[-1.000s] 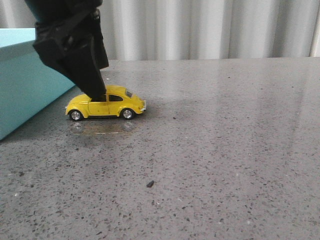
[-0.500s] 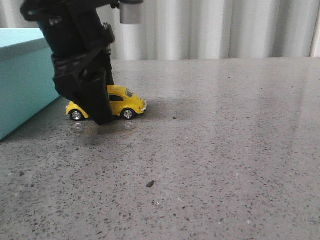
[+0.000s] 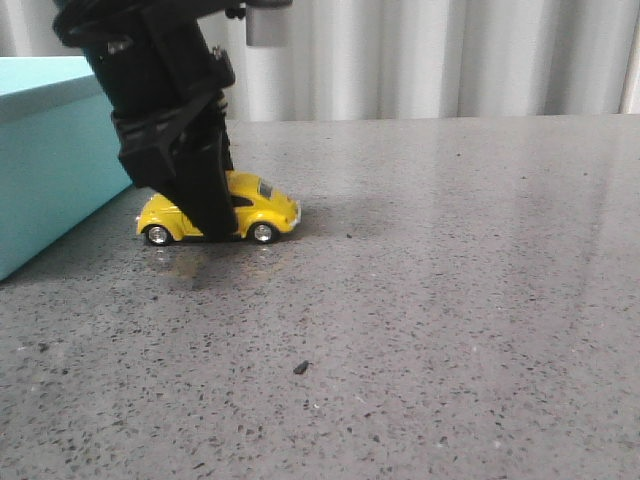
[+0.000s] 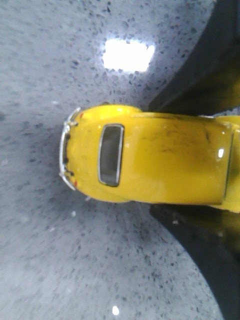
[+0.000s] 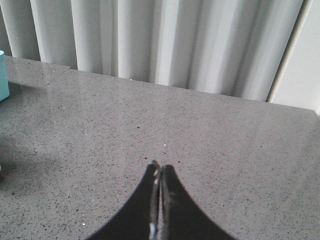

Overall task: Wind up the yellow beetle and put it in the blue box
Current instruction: 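Lift the beetle with the left gripper over the blue box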

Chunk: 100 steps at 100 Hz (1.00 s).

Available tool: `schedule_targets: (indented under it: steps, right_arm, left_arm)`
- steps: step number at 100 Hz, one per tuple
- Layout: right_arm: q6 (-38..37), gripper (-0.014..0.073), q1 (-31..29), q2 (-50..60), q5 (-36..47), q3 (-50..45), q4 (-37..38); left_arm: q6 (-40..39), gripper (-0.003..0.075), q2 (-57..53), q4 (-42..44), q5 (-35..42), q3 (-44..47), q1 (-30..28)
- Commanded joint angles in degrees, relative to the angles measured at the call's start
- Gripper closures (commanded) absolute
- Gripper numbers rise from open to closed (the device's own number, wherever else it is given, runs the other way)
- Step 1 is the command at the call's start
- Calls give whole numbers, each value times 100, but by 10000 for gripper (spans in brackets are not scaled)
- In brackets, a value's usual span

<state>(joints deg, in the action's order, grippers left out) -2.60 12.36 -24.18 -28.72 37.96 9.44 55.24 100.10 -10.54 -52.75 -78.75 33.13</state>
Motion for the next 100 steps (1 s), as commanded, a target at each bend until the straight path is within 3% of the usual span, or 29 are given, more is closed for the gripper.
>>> schedule_targets:
  steps: [1,26,48,65,78,100]
  right_arm:
    - [4,646,6,-37,483,148,79]
    - [4,646,6,-37,483,148,79]
    - [4,646,6,-37,483,148,79]
    - [4,646,6,-37,483,148,79]
    - [4,646,6,-37,483,148,79]
    - [4,646,6,-37,483,148,79]
  left_arm:
    - [-15,601,-359,-124,111,-180,-1]
    - [-28,624,-900,24,-238,-992,-1]
    - [-1043,623,-1423,1348,-282,-1485,-254]
    - [-2006,623,-1476,1568,-267,-1474,-1366]
    - [-2909,624,-1465,1152,224,-1301,-2303]
    - [-3048,623,-1240,233,505,-744,-3400]
